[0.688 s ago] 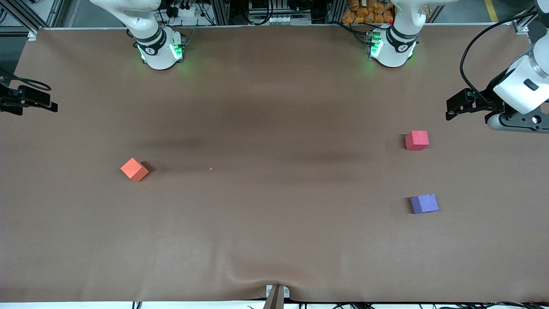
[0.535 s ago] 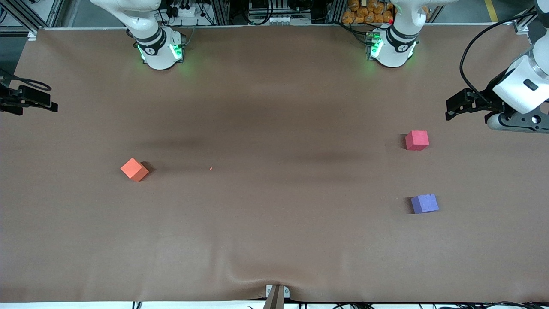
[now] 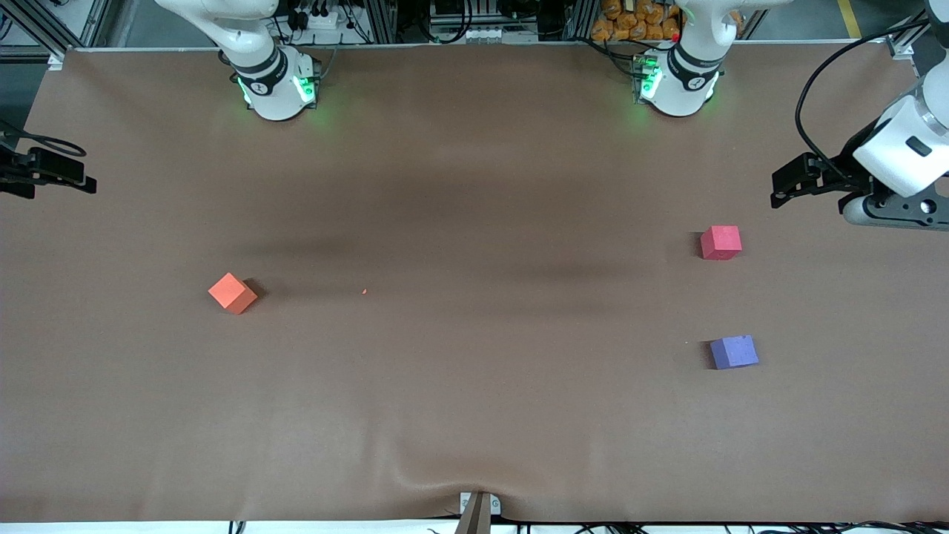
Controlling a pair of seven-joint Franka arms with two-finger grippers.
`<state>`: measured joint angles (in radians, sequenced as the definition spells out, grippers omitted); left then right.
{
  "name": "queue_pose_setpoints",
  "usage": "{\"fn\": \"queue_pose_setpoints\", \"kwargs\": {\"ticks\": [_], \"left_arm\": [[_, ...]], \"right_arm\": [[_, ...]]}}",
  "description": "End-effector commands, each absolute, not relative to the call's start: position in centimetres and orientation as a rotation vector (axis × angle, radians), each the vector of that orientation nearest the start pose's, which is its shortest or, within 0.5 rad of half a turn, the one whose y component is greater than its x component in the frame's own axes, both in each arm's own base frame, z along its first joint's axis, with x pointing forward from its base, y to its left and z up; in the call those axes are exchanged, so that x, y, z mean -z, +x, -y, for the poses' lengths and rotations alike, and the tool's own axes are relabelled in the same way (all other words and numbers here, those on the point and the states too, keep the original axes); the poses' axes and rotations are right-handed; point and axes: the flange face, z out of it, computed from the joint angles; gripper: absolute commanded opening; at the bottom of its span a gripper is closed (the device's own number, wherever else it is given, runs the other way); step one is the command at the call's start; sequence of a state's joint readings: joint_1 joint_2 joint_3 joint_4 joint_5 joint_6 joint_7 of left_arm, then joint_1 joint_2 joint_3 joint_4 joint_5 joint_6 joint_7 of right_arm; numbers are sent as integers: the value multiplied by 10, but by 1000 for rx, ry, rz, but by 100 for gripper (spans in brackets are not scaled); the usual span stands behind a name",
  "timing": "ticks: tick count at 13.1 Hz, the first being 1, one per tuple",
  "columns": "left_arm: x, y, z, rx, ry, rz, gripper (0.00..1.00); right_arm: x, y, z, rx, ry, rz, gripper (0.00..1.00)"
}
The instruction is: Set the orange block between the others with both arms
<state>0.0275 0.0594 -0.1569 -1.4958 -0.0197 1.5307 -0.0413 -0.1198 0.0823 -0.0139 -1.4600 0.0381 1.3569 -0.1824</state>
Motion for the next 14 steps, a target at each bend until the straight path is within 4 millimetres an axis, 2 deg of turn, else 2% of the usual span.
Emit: {"fn": "queue_pose_setpoints", "kwargs": {"ticks": [1, 5, 9, 12, 14], "left_arm": [[-628, 565, 77, -50, -3171, -123, 100], [-629, 565, 79, -48, -3171, -130, 100], [-628, 564, 79, -50, -3171, -133, 100], [-628, 564, 79, -50, -3171, -135, 100], [-628, 564, 79, -50, -3171, -138, 100]], "right_arm": [[-621, 548, 70, -271, -3072, 88, 100], [-621, 550, 55, -270, -3073, 115, 100], [-611, 555, 46, -300, -3073, 151, 100], [-587, 565, 48, -362, -3061, 152, 100], [-553, 580, 47, -445, -3043, 152, 100]]}}
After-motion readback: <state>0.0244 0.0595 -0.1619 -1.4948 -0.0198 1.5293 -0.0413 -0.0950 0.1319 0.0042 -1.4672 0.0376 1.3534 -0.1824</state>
